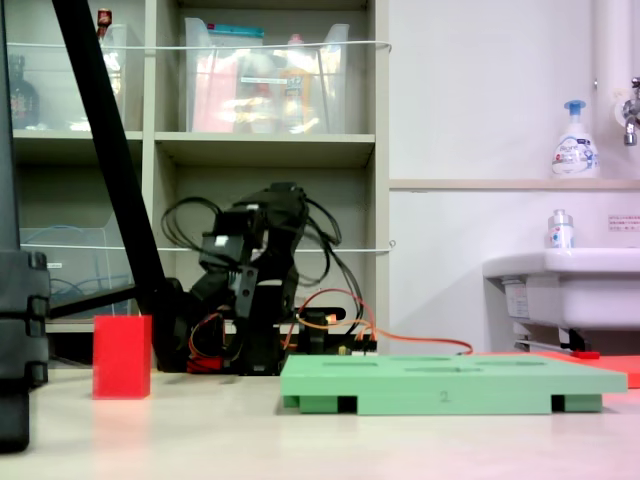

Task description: Put the square block into the corresponding hole

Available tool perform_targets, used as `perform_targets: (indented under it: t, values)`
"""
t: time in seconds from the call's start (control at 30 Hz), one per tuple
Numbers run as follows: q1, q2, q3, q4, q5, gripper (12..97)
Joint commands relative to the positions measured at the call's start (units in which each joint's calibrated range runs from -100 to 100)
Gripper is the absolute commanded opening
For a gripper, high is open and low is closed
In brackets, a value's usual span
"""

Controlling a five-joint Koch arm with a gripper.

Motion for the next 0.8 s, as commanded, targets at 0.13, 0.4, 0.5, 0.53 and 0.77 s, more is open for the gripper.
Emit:
perform_targets:
  t: [0.13, 0.4, 0.5, 0.53, 0.77]
  values:
    - [-0.20, -0.55, 15.69, -21.59, 0.34, 39.3]
    - [-0.49, 25.01, 46.69, -37.57, 1.61, 67.0]
    - [-0.54, 32.97, 51.38, -37.47, 1.71, 81.9]
    - [-0.54, 35.91, 53.08, -37.57, 1.71, 88.1]
    - [-1.32, 55.46, 67.63, -37.67, 1.51, 95.8]
